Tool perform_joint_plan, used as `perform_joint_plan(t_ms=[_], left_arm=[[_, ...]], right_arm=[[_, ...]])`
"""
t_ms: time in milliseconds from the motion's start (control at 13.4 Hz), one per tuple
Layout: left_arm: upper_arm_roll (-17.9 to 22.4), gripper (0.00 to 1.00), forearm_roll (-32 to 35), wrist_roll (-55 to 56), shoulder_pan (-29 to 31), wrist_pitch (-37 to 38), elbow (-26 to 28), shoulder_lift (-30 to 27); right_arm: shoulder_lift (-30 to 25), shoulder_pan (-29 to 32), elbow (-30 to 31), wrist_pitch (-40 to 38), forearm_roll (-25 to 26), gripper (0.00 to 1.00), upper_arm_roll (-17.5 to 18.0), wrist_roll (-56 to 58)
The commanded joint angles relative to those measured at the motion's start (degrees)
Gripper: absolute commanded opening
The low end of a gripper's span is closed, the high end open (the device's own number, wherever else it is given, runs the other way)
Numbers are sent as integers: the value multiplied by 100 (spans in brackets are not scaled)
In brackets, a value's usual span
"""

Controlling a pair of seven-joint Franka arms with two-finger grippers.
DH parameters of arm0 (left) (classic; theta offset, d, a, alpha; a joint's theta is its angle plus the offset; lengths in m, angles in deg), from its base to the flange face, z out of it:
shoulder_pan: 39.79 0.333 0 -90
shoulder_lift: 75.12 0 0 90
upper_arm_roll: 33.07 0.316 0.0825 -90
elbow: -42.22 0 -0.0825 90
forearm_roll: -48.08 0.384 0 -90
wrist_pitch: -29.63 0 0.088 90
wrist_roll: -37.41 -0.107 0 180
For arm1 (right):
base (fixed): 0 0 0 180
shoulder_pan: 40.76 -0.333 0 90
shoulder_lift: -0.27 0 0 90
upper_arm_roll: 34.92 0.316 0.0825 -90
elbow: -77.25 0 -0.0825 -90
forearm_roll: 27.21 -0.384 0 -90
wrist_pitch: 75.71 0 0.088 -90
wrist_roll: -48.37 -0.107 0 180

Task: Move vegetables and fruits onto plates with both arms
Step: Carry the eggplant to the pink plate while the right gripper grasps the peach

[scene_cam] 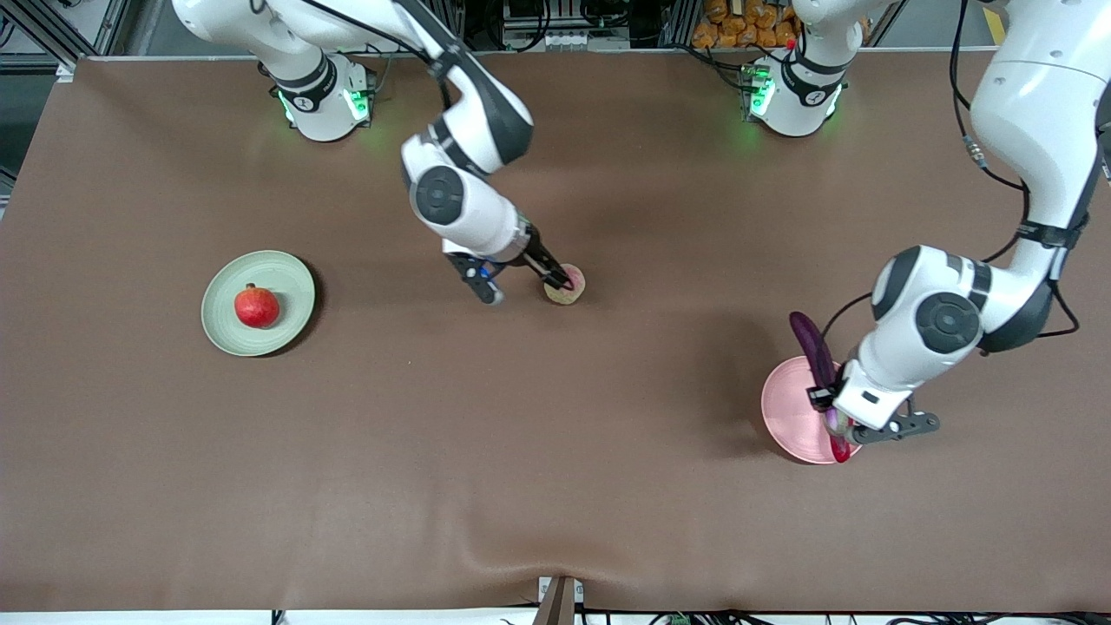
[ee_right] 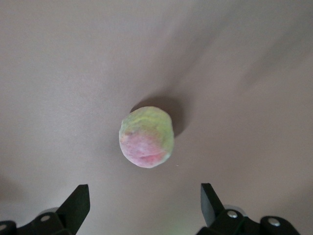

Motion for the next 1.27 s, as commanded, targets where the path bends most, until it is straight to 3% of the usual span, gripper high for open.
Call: perform_joint_plan(t_ms=[0,298,372,447,521,596,745,819,894,968,1191], left_arm=[[-81,0,-15,-127,2,96,-281,204],[-81,0,-182,-127,-50,87,-623,503],[-81,0,-182,-74,-94,79,-685,599],[-81,0,-191,-39,-190,70,-746,713],[-81,0,-200,-13,-270,61,-817,775],[-72,0,-200,5,-323,61,-869,845],[-72,2,-200,49,-411,52,-923,890],[-72,38,-95,-3,-428,61,-949,864],[-72,87,-51,5,-463,61,-993,803],[-81,100,-33,-47,-342,61,-993,759],[-133,100,-41,-416,-200,210,-984,478]], right_arm=[[531,-306,-365,386,-23,100,-132,-363],[936,-579,-374,870,433,100,-141,-399],[997,-580,-374,976,565,88,-141,-408],[989,-580,-374,1021,627,35,-141,-408],[972,-554,-374,960,645,3,-159,-382],[928,-492,-374,847,741,0,-220,-330],[858,-335,-609,-98,1066,0,-360,-207],[683,-133,-872,-852,1076,0,-378,-93],[516,156,-1040,-1538,1067,0,-379,239],[288,454,-1077,-2102,1032,0,-370,703],[-363,1421,-902,-3334,1032,0,-387,2249]])
